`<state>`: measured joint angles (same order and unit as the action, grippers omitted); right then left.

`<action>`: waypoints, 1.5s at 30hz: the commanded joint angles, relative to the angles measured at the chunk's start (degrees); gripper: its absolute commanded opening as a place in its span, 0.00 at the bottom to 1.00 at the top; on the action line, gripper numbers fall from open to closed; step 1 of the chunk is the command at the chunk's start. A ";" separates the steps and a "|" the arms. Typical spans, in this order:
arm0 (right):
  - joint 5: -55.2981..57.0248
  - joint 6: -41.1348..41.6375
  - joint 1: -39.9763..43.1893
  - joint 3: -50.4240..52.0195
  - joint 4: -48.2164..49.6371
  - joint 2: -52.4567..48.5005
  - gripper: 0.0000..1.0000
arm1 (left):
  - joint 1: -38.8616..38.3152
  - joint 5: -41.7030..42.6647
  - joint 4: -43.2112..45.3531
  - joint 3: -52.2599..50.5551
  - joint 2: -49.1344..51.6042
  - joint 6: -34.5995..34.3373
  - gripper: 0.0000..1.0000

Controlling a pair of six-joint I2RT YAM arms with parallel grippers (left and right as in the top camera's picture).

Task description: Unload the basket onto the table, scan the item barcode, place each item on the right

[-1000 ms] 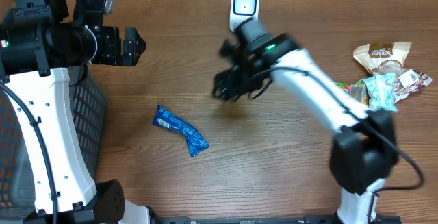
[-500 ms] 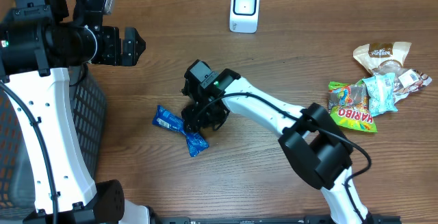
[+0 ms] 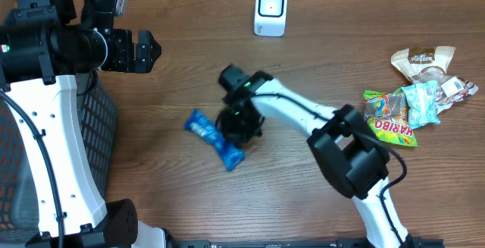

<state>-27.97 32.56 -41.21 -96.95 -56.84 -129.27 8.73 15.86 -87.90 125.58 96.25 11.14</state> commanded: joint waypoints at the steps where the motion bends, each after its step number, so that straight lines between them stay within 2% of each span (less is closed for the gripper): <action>1: 8.02 5.64 5.09 0.57 -3.74 1.05 0.04 | -0.09 0.63 0.07 0.90 0.02 0.44 1.00; 5: 7.98 3.98 6.78 0.57 -5.33 3.43 0.04 | -0.09 0.63 0.04 0.90 0.02 0.44 1.00; 6: 7.72 2.75 6.95 0.57 -5.51 3.87 0.07 | -0.09 0.63 0.07 0.90 0.02 0.44 1.00; 8: 6.78 -1.88 7.78 0.55 -5.68 5.16 0.25 | -0.09 0.63 0.07 0.90 0.02 0.44 1.00; 9: 5.57 -6.01 8.59 0.42 -5.40 6.05 0.56 | -0.09 0.63 0.07 0.90 0.02 0.44 1.00; 10: 4.39 -9.88 9.14 0.31 -4.76 6.38 0.64 | -0.09 0.63 0.04 0.90 0.02 0.44 1.00; 11: 3.65 -13.42 9.66 -0.02 -4.17 6.49 0.70 | -0.09 0.63 0.04 0.90 0.02 0.44 1.00; 13: 3.32 -22.32 10.88 -0.42 -0.35 6.49 0.74 | -0.09 0.63 0.04 0.90 0.02 0.44 1.00; 15: 3.48 -27.41 11.19 -0.42 5.03 6.21 0.77 | -0.09 0.61 0.04 0.90 0.02 0.44 1.00; 18: 3.23 -27.91 10.95 -0.39 11.34 5.07 0.78 | -0.09 0.63 0.07 0.90 0.02 0.44 1.00; 23: 1.70 -24.65 10.86 -0.39 12.70 2.49 0.76 | -0.09 0.63 0.07 0.90 0.02 0.44 1.00; 26: -0.90 -20.94 11.10 -0.39 14.58 0.33 0.69 | -0.09 0.63 0.07 0.90 0.02 0.44 1.00; 30: -0.85 -14.40 11.67 -0.22 14.78 -0.31 0.51 | -0.09 0.63 0.07 0.90 0.02 0.44 1.00; 32: -1.01 -11.41 11.26 0.20 14.75 -1.60 0.46 | -0.09 0.63 0.07 0.90 0.02 0.44 1.00; 35: -5.18 -11.02 11.17 0.20 14.75 -2.56 0.43 | -0.09 0.63 0.07 0.90 0.02 0.44 1.00; 38: -7.04 -9.73 10.49 0.20 14.14 -2.64 0.33 | -0.09 0.63 0.07 0.90 0.02 0.44 1.00; 41: -8.17 -9.77 8.83 0.20 13.66 -2.64 0.34 | -0.09 0.63 0.07 0.90 0.02 0.44 1.00; 43: -8.04 -9.77 8.13 0.20 13.57 -2.64 0.47 | -0.09 0.63 0.07 0.90 0.02 0.44 1.00; 45: -5.88 -8.50 7.48 0.20 13.35 -2.64 0.51 | -0.09 0.63 0.07 0.90 0.02 0.44 1.00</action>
<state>-34.70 22.50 -32.53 -96.90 -43.31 -130.87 8.73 15.86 -87.90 125.58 96.25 11.14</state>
